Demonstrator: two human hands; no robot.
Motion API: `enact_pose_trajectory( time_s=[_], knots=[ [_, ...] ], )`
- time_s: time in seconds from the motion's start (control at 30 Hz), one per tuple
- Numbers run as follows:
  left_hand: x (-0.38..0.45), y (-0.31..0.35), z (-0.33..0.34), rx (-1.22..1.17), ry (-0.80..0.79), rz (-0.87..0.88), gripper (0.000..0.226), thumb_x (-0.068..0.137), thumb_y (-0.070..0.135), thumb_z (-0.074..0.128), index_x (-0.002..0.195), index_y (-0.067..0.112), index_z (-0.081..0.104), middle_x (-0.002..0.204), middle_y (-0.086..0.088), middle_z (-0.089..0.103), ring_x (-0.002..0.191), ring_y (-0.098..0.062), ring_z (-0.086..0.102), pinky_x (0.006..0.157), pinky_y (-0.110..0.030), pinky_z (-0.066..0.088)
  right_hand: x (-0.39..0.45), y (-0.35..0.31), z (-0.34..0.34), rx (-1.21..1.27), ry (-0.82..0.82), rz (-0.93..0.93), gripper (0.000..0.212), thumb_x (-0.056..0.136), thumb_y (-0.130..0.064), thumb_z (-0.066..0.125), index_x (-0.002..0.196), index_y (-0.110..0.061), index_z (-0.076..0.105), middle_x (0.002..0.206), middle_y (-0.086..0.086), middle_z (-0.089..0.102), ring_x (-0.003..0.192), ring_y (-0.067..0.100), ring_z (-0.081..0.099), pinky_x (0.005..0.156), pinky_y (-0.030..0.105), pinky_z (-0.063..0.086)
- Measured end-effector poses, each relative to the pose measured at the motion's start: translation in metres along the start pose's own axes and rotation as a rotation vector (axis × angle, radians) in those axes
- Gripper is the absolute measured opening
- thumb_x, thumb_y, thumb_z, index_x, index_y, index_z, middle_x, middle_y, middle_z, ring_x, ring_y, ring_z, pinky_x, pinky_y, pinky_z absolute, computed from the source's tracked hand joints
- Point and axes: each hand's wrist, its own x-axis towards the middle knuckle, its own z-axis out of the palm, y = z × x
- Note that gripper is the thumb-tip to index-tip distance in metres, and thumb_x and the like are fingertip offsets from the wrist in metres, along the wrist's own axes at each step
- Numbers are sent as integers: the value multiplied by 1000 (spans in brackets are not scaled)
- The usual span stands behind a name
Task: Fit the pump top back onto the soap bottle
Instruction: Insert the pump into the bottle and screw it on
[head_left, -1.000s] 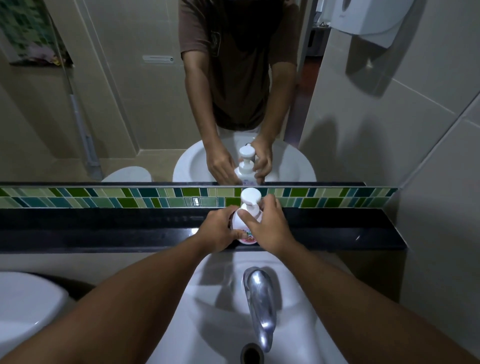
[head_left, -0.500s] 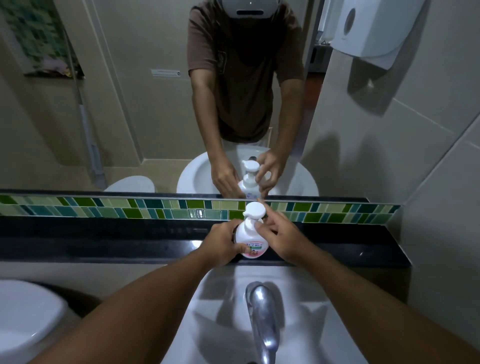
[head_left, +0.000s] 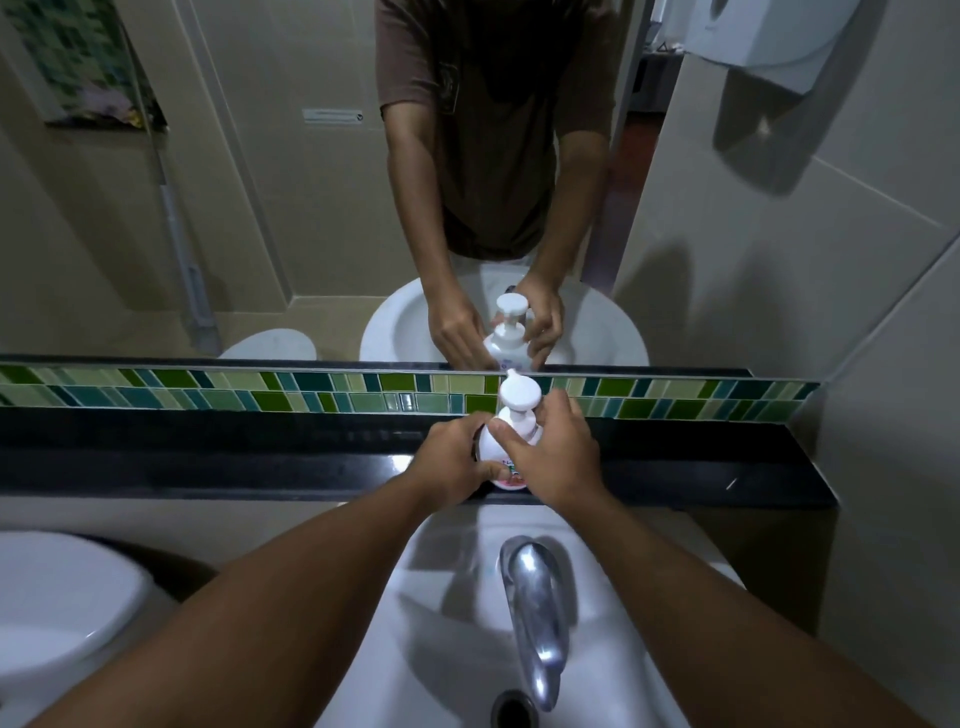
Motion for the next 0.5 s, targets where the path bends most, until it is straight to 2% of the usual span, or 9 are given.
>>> enact_pose_trajectory(
  time_s=[0.1, 0.17, 0.27, 0.33, 0.4, 0.43, 0.5],
  knots=[
    [-1, -2, 1, -6, 1, -9, 55, 72, 24, 92, 121, 21, 67, 114, 5, 74, 99, -10, 65, 89, -27, 51, -5, -13, 9, -67, 88, 158, 71, 67, -63, 83, 103, -10, 51, 109, 10, 56, 97, 34, 60, 70, 33, 37],
    [-2, -2, 1, -3, -6, 2, 54, 72, 25, 92, 120, 23, 68, 113, 7, 75, 99, -10, 66, 90, -30, 53, -7, -11, 9, 17, 80, 151, 81, 61, -62, 88, 112, -15, 46, 116, 8, 57, 101, 32, 60, 73, 34, 41],
    [-4, -4, 1, -2, -19, 16, 59, 70, 30, 93, 122, 26, 67, 115, 8, 75, 102, -11, 68, 94, -35, 55, -7, 5, -2, 157, -52, 69, 102, 58, -64, 87, 140, -32, 37, 128, 7, 58, 110, 26, 61, 89, 40, 52],
    [-3, -5, 1, 5, -18, 18, 63, 67, 32, 93, 123, 24, 66, 115, 5, 75, 103, -13, 68, 95, -38, 56, -1, 18, -14, 180, -184, -6, 105, 64, -62, 83, 151, -47, 27, 122, 10, 61, 105, 21, 65, 94, 41, 54],
    [-2, -5, 2, 1, -13, 22, 65, 66, 31, 94, 123, 23, 66, 113, 3, 75, 101, -14, 69, 94, -40, 56, 9, 24, -28, 108, -322, -95, 92, 75, -57, 78, 153, -50, 29, 111, 8, 61, 97, 15, 66, 93, 36, 53],
    [-1, -4, 2, 0, -15, 18, 65, 66, 29, 94, 124, 22, 66, 114, 2, 75, 101, -15, 69, 95, -39, 56, 15, 25, -35, 46, -373, -149, 76, 82, -55, 74, 149, -47, 40, 103, 7, 61, 90, 14, 65, 90, 36, 54],
    [1, -3, 2, -1, -23, 5, 65, 68, 26, 94, 125, 20, 65, 117, -1, 75, 102, -16, 69, 95, -37, 55, 26, 15, -49, -71, -434, -263, 27, 93, -50, 65, 116, -37, 62, 79, 4, 60, 69, 13, 58, 71, 39, 52]
  ],
)
